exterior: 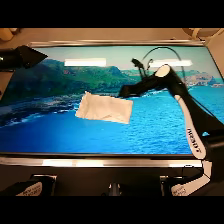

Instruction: Fold the shirts.

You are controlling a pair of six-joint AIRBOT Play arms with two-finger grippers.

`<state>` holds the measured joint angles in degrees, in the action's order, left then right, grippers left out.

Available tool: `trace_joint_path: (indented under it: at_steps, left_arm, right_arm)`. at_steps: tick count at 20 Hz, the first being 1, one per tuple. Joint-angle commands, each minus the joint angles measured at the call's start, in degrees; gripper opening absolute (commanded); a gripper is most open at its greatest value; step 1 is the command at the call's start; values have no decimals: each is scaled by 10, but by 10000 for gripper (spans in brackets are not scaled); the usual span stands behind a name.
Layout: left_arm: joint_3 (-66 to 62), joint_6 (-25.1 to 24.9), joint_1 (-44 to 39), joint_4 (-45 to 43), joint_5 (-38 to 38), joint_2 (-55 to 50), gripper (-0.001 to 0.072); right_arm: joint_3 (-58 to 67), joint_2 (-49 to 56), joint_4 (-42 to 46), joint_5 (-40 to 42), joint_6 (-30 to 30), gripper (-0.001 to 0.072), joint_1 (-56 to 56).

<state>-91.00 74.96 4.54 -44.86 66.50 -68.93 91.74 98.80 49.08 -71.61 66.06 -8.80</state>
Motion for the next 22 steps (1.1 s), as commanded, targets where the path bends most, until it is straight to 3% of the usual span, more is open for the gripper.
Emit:
trace_joint_path:
  at_steps: [1,3,8,10,12,13,14,15,18,22]
  left_arm:
    - [4,-3,0,-9,1,0,22]
    - [4,-2,0,-9,1,0,22]
    - [4,-2,0,-9,2,0,22]
    - [4,-2,0,-9,2,0,22]
    - [4,-2,0,-9,1,0,22]
    - [4,-2,0,-9,1,0,23]
    - [4,-2,0,-9,2,0,22]
    - [4,-2,0,-9,2,0,22]
    - [4,-2,0,-9,1,0,23]
    - [4,-2,0,-9,1,-1,23]
  right_arm:
    - [-38,-20,153,-100,48,601,73]
    - [-106,-17,118,-60,51,602,65]
    - [-190,18,-76,94,32,601,35]
    - [-190,35,-134,123,31,533,20]
    - [-190,47,-151,139,27,528,-2]
    - [-190,52,-151,148,25,438,-12]
    - [-190,52,-156,153,17,176,-16]
    - [-189,50,-169,153,1,14,-14]
    - [-150,21,-189,115,-70,16,20]
    - [-43,-20,-181,7,-76,16,110]
